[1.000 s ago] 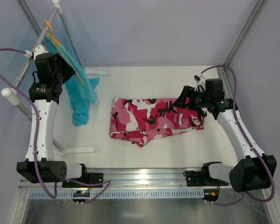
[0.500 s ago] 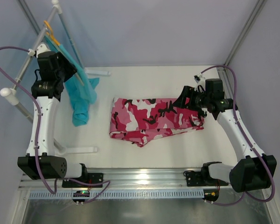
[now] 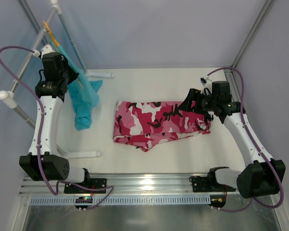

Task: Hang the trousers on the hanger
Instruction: Grab a hanger with the left arm

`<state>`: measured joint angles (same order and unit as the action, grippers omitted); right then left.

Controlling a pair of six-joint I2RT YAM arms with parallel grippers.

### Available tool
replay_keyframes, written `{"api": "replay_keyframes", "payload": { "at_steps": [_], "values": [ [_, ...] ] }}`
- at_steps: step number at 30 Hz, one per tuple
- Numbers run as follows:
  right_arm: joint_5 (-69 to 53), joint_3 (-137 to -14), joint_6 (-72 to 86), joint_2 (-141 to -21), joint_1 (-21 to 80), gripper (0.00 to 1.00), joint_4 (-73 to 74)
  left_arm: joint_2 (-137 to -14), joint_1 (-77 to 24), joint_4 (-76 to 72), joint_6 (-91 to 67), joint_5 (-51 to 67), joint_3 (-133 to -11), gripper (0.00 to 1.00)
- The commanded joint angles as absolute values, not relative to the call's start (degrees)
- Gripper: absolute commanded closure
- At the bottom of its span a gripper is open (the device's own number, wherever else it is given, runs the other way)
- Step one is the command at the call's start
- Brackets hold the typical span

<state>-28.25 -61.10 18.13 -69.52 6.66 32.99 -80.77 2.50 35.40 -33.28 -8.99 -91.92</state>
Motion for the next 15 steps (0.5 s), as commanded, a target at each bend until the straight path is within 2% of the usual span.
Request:
{"api": "replay_keyframes", "payload": {
  "at_steps": [1, 2, 15],
  "values": [
    [-28.92, -61.17, 18.02, -69.79, 6.94, 0.20, 30.85, -79.98, 2.64, 34.89, -32.35, -10.63, -94.92, 0.96],
    [-29.00, -61.17, 18.10, -69.70, 6.94, 0.20, 30.85, -80.07, 2.72, 35.85, -32.08, -10.37, -95.70, 0.99],
    [-29.09, -60.82, 18.63, -68.03, 6.86, 0.20, 31.20, -78.40, 2.64, 38.67, -31.90, -5.37, -104.15, 1.00]
  ]
}}
